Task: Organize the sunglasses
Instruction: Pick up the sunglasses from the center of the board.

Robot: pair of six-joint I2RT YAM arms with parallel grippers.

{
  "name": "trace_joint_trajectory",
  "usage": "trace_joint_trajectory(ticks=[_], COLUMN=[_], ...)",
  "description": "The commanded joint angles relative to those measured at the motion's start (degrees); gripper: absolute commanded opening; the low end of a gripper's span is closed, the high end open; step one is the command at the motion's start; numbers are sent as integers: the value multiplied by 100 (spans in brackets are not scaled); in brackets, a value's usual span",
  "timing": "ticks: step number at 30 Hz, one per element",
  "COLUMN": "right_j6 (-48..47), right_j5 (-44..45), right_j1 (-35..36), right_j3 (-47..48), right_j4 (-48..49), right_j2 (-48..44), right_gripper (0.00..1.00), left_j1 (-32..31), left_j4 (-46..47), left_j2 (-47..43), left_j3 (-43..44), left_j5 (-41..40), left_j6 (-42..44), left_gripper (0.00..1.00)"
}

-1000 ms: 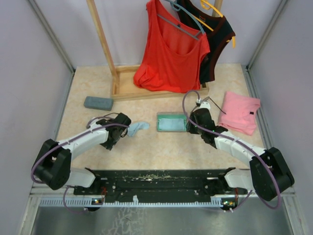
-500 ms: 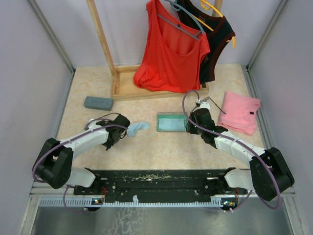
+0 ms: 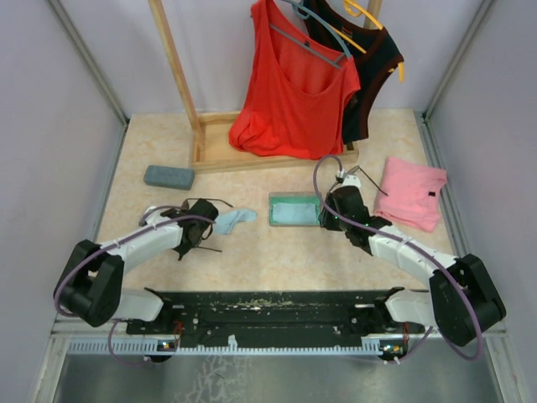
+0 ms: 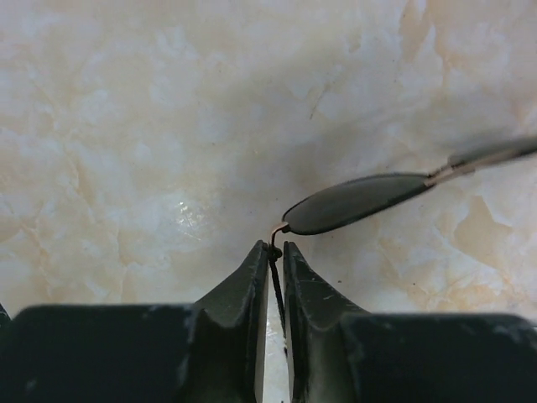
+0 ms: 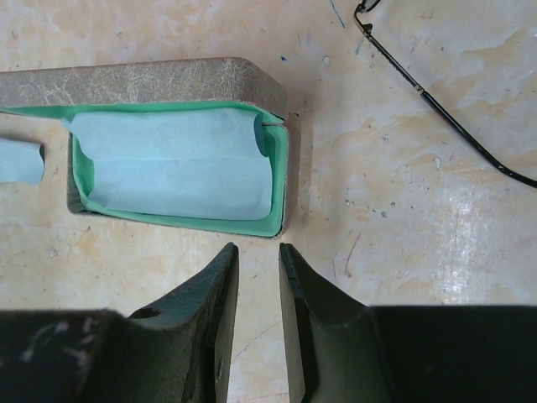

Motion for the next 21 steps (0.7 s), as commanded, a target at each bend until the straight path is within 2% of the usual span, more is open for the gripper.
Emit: trace_joint_trajectory(ticks=[1,5,9,16,19,21], right_j6=[-53,-69,-86,-301,-472,-579], right_j5=[-26,-20,-10,-133,-356,-543], right_j1=[-53,-53,-50,-54,-54,-54], right_j3=[192,208,226,229,223,272], right_j4=[79,10,-59,-143,-178,-274], right_j2=[-287,-402,-524,-1076,-1479,-1665], right_gripper=[27,27,27,27,28,28], left_j1=[58,71,71,69,71,69], left_j4=[-462,-967,-953,1039,2084,2780], left_j2=[-400,-857,-1428,-2276,-2610,-2794], left_j3=[48,184,205,65,-100,-255], left_j5=[-549,-869,-1037,-637,-118,511], left_j6=[-308,-577,-340,2474,3841,4687], left_gripper=[15,1,0,0,0,0])
